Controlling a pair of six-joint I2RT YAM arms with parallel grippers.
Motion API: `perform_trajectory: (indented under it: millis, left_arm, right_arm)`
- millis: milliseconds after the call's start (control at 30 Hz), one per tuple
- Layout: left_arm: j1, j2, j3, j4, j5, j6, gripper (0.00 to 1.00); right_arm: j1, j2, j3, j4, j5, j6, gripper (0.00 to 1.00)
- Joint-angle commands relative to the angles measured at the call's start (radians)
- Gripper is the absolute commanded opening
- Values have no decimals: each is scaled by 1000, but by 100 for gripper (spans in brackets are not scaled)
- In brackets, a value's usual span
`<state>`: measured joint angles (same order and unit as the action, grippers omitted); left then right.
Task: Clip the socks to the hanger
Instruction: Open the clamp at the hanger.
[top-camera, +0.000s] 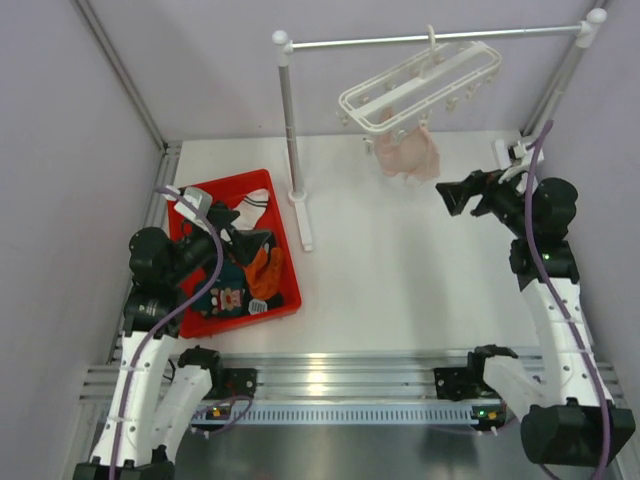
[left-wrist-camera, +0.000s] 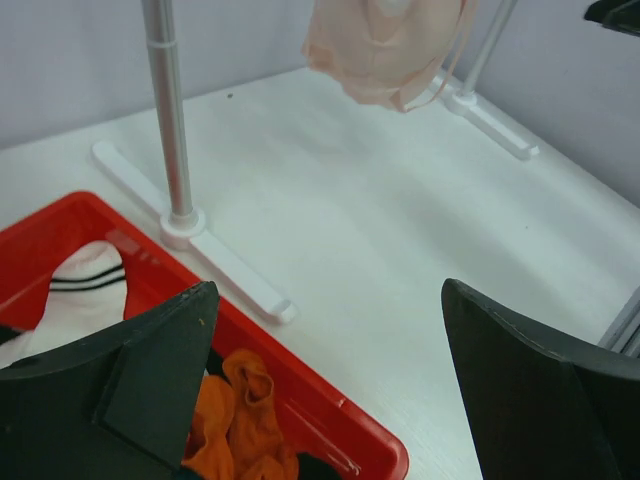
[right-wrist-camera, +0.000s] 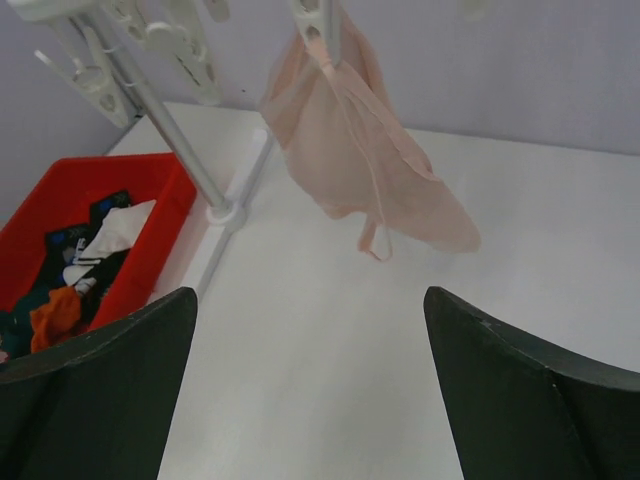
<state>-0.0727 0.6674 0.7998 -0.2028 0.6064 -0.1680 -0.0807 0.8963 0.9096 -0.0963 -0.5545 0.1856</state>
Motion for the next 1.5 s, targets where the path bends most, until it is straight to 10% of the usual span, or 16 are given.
perform_trajectory:
  millis: [0, 767, 1467]
  left_arm:
    - [1, 1, -33, 246, 101, -30, 98]
    - [-214, 121, -50, 391, 61, 228, 97]
    - [-683, 530, 162, 755, -329, 329, 81]
  right_arm:
    - [111, 36, 104, 162, 40, 2, 93]
    - [377, 386, 330, 360, 231, -52, 72]
    - [386, 437, 410, 264, 137, 100, 17]
